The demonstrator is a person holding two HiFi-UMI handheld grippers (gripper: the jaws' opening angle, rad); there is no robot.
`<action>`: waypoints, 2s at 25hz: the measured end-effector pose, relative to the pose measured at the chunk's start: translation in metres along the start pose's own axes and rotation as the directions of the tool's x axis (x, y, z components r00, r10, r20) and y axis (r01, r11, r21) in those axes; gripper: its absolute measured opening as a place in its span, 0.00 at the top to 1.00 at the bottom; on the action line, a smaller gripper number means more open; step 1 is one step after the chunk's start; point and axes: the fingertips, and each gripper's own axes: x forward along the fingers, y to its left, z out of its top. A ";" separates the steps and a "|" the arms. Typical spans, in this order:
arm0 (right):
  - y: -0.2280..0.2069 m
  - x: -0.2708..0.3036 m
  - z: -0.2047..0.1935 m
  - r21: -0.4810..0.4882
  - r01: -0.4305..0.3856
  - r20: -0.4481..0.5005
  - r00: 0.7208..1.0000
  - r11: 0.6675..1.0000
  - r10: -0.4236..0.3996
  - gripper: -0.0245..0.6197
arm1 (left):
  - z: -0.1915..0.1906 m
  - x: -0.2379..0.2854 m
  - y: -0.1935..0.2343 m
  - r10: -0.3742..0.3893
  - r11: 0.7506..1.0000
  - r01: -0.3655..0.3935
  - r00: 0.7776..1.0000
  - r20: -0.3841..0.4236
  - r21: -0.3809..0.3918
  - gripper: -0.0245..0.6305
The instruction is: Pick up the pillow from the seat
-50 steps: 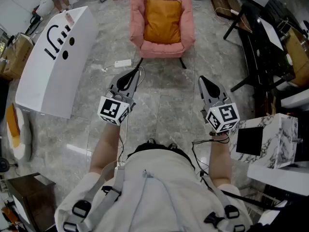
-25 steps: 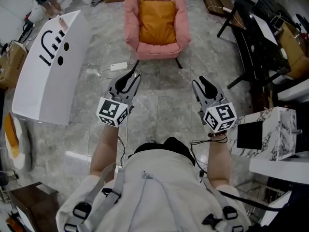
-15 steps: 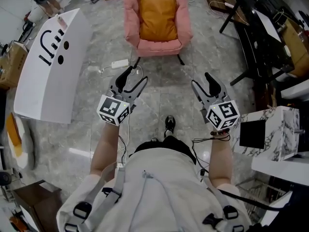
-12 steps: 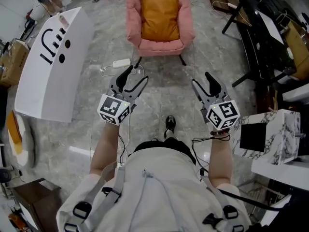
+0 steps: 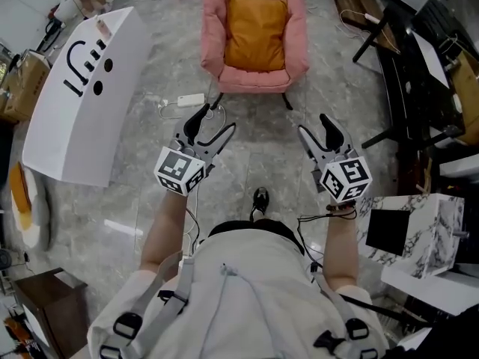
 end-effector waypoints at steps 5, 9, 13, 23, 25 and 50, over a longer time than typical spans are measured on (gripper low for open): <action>-0.022 0.027 -0.001 0.020 -0.008 -0.018 1.000 1.000 0.009 0.50 | -0.002 0.023 0.019 0.027 1.000 -0.027 0.999 -0.017 -0.013 0.45; -0.038 0.051 0.002 0.018 -0.033 -0.028 0.999 0.999 0.034 0.47 | -0.001 0.045 0.033 0.035 0.999 -0.036 0.999 -0.028 -0.015 0.43; -0.054 0.068 0.005 0.024 -0.068 -0.028 0.997 0.997 0.069 0.45 | 0.004 0.066 0.042 0.038 0.999 -0.039 0.999 -0.015 -0.035 0.41; -0.093 0.104 0.003 0.031 -0.142 -0.061 0.988 0.989 0.144 0.41 | -0.009 0.113 0.052 0.066 0.996 -0.071 0.995 -0.071 -0.060 0.37; -0.099 0.109 0.000 0.033 -0.158 -0.072 0.985 0.987 0.160 0.40 | -0.011 0.121 0.053 0.074 0.995 -0.078 0.994 -0.076 -0.063 0.36; -0.169 0.202 0.016 0.072 -0.135 -0.074 0.987 0.988 0.141 0.37 | -0.027 0.212 0.134 0.032 0.992 -0.049 0.989 -0.146 -0.118 0.26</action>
